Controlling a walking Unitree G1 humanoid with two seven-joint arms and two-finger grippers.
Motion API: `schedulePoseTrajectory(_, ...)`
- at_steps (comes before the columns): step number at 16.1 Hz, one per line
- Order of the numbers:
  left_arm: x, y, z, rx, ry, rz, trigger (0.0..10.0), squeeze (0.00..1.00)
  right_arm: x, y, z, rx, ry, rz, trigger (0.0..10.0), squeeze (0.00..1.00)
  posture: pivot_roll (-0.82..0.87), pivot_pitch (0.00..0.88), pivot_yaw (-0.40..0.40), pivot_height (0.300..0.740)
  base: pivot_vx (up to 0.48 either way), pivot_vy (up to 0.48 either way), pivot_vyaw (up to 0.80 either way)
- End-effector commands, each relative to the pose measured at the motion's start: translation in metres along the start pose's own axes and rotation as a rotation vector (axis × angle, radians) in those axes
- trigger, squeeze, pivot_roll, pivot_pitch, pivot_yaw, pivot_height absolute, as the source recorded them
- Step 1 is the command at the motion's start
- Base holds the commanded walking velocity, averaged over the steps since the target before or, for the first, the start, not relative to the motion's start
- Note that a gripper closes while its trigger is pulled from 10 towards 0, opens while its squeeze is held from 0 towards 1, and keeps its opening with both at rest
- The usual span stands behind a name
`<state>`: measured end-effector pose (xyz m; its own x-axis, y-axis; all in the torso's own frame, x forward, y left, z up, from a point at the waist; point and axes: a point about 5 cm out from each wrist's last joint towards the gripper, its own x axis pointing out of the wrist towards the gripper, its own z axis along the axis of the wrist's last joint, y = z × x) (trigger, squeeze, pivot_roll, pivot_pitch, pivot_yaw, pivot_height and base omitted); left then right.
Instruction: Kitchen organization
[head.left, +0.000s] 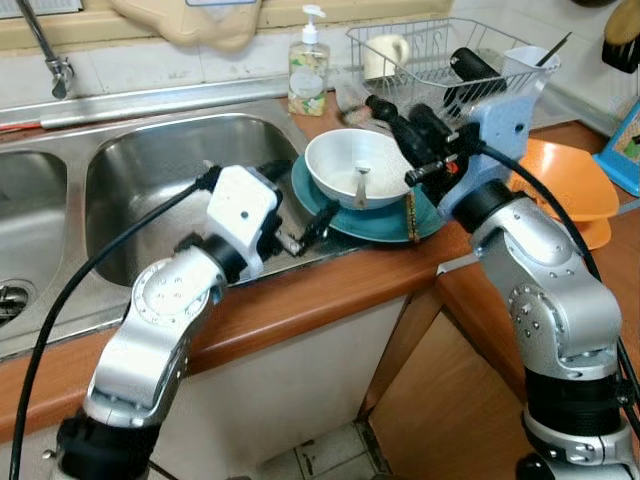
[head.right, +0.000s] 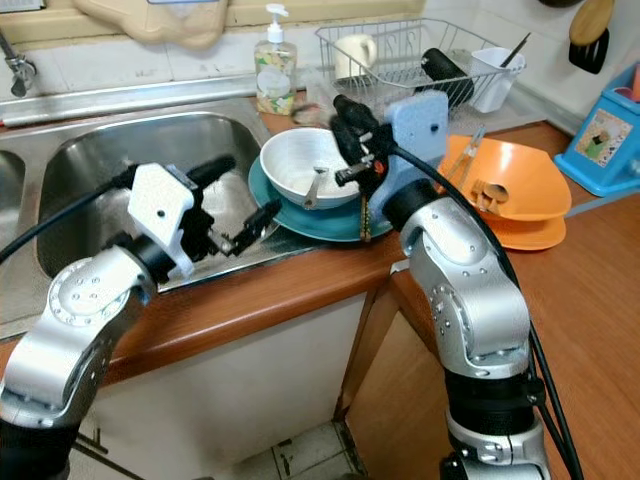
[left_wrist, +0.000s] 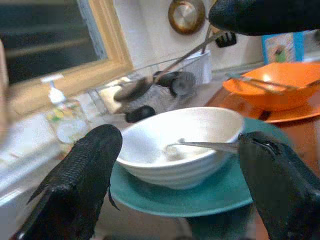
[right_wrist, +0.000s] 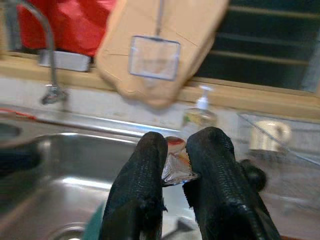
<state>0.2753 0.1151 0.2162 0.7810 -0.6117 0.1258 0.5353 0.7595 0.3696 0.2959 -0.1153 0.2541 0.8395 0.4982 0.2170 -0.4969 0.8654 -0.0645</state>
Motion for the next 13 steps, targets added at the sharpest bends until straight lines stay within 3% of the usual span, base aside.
schedulePoseTrajectory(1, 0.006, 0.003, 0.002, 0.086, -0.013, -0.002, 10.0, 0.0, 0.0, 0.008, 0.006, -0.007, 0.0, 0.074, 0.0, 0.0, -0.05, 0.0, -0.011, 0.74, 0.0, 0.0, 0.0)
schedulePoseTrajectory(2, 0.007, 0.004, 0.002, 0.107, -0.016, 0.0, 9.3, 0.0, 0.0, 0.009, 0.006, -0.009, 0.007, 0.089, 0.0, 0.0, -0.05, 0.0, -0.011, 0.74, 0.0, 0.0, 0.0)
schedulePoseTrajectory(3, 0.011, 0.007, 0.003, 0.146, -0.026, -0.002, 0.0, 0.0, 0.0, 0.014, 0.006, -0.019, 0.028, 0.13, 0.0, 0.0, -0.05, 0.0, -0.01, 0.74, 0.0, 0.0, 0.0)
schedulePoseTrajectory(9, 0.028, 0.01, -0.001, 0.33, -0.019, -0.085, 0.0, 0.0, 0.001, 0.027, 0.007, 0.006, 0.054, 0.204, 0.0, 0.0, -0.05, 0.0, -0.005, 0.74, 0.0, 0.0, 0.0)
schedulePoseTrajectory(13, 0.037, 0.015, -0.006, 0.406, -0.022, -0.079, 0.0, 0.0, 0.0, 0.035, 0.005, 0.027, 0.066, 0.223, 0.0, 0.0, -0.05, 0.0, 0.002, 0.74, 0.0, 0.0, 0.0)
